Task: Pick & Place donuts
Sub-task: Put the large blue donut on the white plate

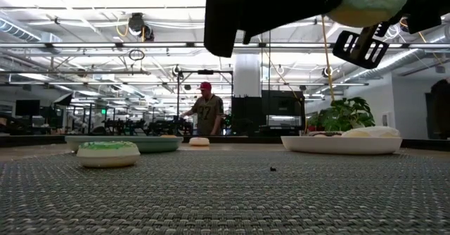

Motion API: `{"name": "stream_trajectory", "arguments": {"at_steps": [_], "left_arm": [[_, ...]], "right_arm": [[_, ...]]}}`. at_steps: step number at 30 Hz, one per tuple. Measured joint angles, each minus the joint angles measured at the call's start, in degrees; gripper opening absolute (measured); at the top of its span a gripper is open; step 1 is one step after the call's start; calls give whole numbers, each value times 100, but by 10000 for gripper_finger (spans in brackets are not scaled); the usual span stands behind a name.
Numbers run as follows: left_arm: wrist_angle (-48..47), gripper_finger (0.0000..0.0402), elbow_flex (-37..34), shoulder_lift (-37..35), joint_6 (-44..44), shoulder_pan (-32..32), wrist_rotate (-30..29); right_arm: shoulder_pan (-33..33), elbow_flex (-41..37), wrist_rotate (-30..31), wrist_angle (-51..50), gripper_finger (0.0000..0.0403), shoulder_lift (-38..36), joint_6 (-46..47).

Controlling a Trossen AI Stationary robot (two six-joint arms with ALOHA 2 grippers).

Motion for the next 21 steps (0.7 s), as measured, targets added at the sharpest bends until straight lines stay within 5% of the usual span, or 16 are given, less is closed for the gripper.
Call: {"name": "stream_trajectory", "arguments": {"at_steps": [10, 21], "left_arm": [[-30, 366, 39, -28, -71, 0, 60], [-115, 213, 42, -31, -589, 9, 191]], "right_arm": [[0, 0, 24, -19, 13, 0, 0], [0, 0, 41, 7, 13, 0, -241]]}}
